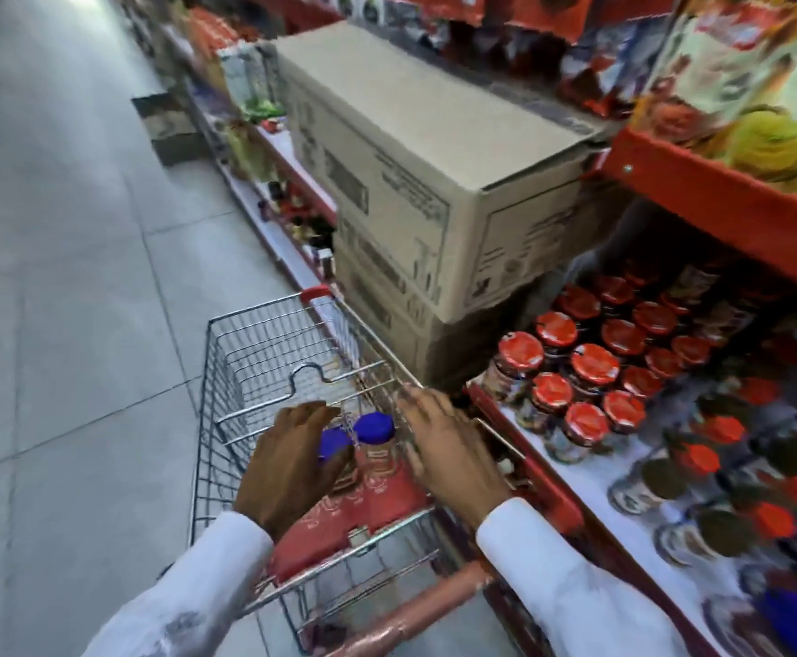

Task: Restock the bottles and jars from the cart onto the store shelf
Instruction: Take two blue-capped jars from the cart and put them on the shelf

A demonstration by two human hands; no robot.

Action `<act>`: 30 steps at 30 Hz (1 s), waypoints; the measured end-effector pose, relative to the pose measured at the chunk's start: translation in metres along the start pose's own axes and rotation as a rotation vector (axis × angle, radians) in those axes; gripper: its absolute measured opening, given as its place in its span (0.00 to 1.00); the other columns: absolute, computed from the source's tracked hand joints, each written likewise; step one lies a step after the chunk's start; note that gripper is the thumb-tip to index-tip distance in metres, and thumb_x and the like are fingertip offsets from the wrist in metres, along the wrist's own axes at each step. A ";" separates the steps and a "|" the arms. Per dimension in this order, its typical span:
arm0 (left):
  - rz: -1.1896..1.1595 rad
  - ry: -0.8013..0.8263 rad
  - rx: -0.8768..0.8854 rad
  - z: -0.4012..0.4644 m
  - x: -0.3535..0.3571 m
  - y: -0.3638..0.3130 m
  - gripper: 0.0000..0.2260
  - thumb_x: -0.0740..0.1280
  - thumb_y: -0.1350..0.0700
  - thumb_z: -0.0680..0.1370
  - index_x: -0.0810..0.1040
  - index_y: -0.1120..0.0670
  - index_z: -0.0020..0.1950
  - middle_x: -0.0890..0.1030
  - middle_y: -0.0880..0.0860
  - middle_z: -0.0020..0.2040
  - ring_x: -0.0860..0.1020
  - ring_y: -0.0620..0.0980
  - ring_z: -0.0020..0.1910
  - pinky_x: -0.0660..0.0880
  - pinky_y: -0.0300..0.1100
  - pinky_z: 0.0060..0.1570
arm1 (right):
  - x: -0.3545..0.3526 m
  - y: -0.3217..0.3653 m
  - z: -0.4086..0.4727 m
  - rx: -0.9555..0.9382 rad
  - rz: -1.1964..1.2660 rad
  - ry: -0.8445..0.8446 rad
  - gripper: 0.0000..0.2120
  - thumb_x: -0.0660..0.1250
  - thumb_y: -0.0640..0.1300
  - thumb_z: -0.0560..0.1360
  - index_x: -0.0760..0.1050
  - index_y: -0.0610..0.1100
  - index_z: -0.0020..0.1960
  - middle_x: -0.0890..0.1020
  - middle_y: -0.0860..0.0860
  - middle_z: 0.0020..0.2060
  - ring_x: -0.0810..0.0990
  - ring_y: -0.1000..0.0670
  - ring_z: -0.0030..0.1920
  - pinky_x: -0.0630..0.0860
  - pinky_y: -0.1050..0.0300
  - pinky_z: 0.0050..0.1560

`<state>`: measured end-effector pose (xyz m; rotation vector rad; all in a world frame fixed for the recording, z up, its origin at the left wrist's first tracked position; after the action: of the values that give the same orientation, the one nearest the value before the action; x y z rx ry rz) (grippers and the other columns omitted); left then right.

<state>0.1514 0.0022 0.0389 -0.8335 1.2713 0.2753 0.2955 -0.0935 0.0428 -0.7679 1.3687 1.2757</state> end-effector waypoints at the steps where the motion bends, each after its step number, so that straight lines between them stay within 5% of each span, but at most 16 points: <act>1: -0.012 0.041 -0.031 0.000 0.008 0.010 0.26 0.61 0.42 0.70 0.77 0.54 0.62 0.82 0.57 0.59 0.78 0.62 0.58 0.78 0.54 0.57 | 0.014 0.004 0.011 -0.012 0.011 0.034 0.29 0.67 0.40 0.69 0.68 0.41 0.70 0.74 0.42 0.68 0.72 0.41 0.68 0.69 0.48 0.69; 5: -0.049 0.175 -0.099 0.012 0.045 0.031 0.23 0.67 0.48 0.66 0.78 0.54 0.59 0.83 0.60 0.54 0.80 0.64 0.54 0.79 0.51 0.53 | 0.066 0.008 0.041 0.023 0.034 0.254 0.30 0.65 0.42 0.72 0.63 0.39 0.72 0.71 0.41 0.69 0.68 0.40 0.70 0.65 0.48 0.72; 12: 0.018 0.330 -0.114 0.030 0.107 0.055 0.22 0.68 0.48 0.71 0.71 0.53 0.63 0.76 0.58 0.60 0.75 0.65 0.57 0.77 0.58 0.54 | 0.119 -0.003 0.059 0.126 0.022 0.451 0.27 0.63 0.44 0.74 0.63 0.38 0.71 0.72 0.39 0.67 0.68 0.39 0.68 0.67 0.45 0.68; 19: 0.125 0.346 -0.100 0.038 0.120 0.063 0.29 0.72 0.53 0.72 0.66 0.55 0.71 0.71 0.58 0.64 0.71 0.66 0.59 0.77 0.60 0.54 | 0.132 -0.009 0.063 0.200 0.044 0.401 0.28 0.71 0.43 0.72 0.66 0.42 0.69 0.69 0.42 0.65 0.72 0.39 0.63 0.74 0.43 0.61; 26: 0.034 0.258 -0.053 0.037 0.117 0.063 0.22 0.75 0.54 0.70 0.71 0.53 0.60 0.74 0.59 0.58 0.74 0.63 0.55 0.78 0.56 0.50 | 0.129 -0.014 0.058 0.252 0.112 0.357 0.26 0.75 0.46 0.68 0.72 0.40 0.61 0.74 0.42 0.60 0.76 0.40 0.59 0.75 0.48 0.60; 30: 0.025 0.300 0.025 0.032 0.108 0.052 0.22 0.74 0.49 0.70 0.70 0.51 0.58 0.82 0.58 0.51 0.76 0.63 0.52 0.78 0.54 0.46 | 0.095 -0.022 0.049 0.299 0.165 0.302 0.25 0.78 0.49 0.61 0.75 0.45 0.54 0.81 0.45 0.50 0.81 0.41 0.50 0.81 0.47 0.48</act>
<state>0.1766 0.0325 -0.0793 -0.8598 1.5625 0.1573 0.3077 -0.0325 -0.0472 -0.6672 1.8513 1.0725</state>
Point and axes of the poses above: each hand's wrist, its own z-axis towards the middle knuckle, its own x-axis out of the palm, y = z × x, the point moved 8 cm from there along z, towards the middle knuckle
